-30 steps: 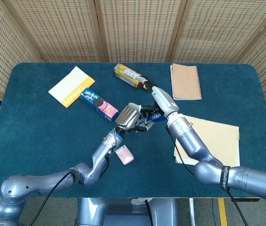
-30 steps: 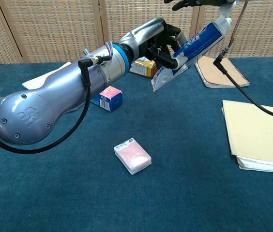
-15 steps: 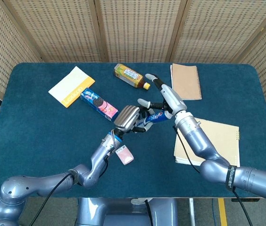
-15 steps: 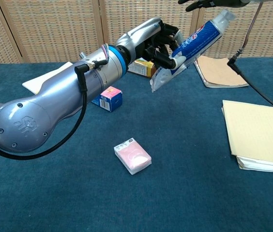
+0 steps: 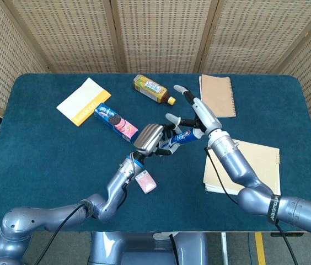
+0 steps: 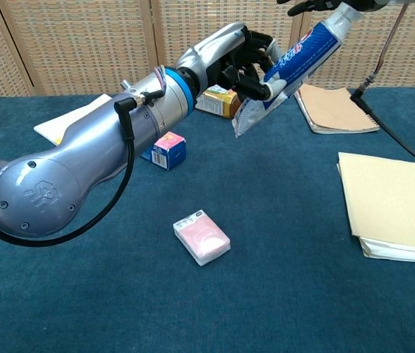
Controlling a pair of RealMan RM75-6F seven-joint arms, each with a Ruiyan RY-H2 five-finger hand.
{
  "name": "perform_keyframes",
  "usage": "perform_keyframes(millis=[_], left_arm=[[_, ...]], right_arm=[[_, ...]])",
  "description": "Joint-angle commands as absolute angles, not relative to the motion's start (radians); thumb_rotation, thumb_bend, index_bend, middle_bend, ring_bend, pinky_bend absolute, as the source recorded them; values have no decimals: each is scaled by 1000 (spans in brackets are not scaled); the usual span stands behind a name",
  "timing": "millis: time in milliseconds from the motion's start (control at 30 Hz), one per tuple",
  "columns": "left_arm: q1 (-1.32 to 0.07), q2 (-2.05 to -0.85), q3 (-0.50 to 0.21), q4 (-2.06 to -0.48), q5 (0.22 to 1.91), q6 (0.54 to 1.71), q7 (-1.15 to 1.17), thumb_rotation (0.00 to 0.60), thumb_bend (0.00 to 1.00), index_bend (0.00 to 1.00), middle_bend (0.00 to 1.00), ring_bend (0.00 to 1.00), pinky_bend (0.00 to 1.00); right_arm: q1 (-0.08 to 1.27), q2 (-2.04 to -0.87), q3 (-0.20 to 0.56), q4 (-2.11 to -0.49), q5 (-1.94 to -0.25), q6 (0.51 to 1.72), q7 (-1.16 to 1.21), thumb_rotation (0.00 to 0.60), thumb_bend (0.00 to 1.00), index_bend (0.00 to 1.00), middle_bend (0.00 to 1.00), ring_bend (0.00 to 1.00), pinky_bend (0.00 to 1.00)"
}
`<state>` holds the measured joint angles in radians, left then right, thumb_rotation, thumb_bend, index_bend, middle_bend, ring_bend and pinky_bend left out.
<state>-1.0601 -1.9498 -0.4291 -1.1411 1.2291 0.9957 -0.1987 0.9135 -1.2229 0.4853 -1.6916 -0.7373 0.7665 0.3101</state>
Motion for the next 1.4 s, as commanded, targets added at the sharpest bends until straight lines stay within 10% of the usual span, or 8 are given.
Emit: perform_keyframes(millis=[33,1400], left_arm=[[-1061,-1949,-434,-1143,1226,995,-202,600,463,767,634,530,556],[-1092,-1959,-468,-1159,1180,991,-175,600,462,767,636,530,556]], right_arm=[[906,-1226,490,-1687,-749,760,327,111,0,0,0,0,0],[852,-1227,531,-1681,-777,699,477,113,0,0,0,0,0]])
